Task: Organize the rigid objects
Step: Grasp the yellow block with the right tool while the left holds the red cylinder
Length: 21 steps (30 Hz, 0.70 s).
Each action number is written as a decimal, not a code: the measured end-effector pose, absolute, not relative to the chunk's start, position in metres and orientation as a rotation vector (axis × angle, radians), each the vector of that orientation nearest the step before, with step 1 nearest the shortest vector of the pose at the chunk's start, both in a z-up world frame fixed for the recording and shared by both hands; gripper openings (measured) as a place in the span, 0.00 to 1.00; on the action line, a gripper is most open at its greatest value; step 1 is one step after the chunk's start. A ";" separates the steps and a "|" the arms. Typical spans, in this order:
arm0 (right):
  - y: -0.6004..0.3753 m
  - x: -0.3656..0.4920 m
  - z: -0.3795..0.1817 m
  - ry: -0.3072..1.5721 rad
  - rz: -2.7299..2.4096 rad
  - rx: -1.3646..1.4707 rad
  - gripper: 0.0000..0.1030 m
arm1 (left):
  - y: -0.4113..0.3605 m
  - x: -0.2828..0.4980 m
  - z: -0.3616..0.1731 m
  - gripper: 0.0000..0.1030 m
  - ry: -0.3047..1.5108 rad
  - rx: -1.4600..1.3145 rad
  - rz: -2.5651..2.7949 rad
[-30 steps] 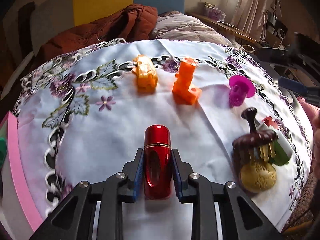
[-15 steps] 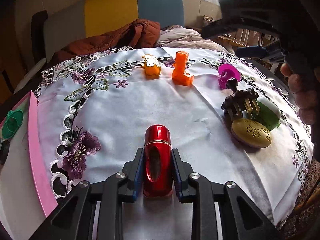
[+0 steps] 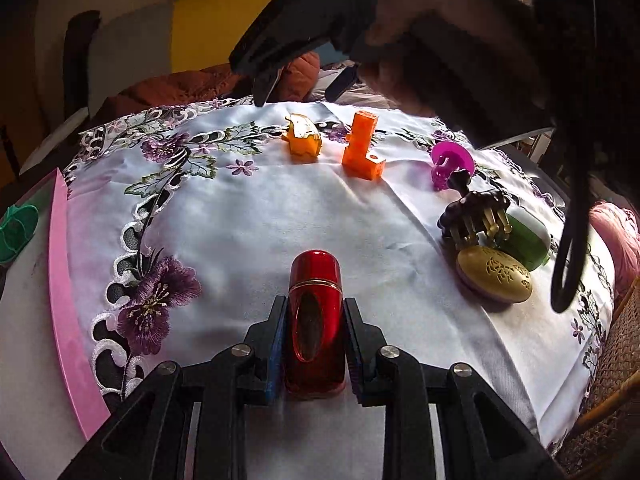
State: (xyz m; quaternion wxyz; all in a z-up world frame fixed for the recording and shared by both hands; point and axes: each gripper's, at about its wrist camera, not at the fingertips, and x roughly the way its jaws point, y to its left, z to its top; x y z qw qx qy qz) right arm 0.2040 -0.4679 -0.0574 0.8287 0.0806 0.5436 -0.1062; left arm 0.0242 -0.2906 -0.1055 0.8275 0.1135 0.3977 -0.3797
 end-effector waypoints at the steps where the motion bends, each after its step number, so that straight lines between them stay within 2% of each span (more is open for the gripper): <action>1: -0.468 0.208 -0.069 1.196 -0.217 0.172 0.74 | -0.290 0.025 -0.106 0.25 0.845 0.237 -0.808; 2: -0.466 0.210 -0.078 1.225 -0.212 0.163 0.69 | -0.290 0.025 -0.106 0.25 0.846 0.234 -0.809; 3: -0.463 0.210 -0.086 1.247 -0.206 0.138 0.38 | -0.290 0.025 -0.106 0.25 0.846 0.232 -0.810; 4: -0.459 0.208 -0.090 1.263 -0.199 0.117 0.26 | -0.289 0.025 -0.106 0.25 0.847 0.229 -0.811; 14: -0.429 0.118 -0.053 1.170 -0.002 0.148 0.26 | -0.290 0.023 -0.104 0.25 0.843 0.233 -0.809; 21: -0.431 0.066 -0.088 1.248 -0.054 0.210 0.26 | -0.291 0.020 -0.105 0.25 0.825 0.260 -0.795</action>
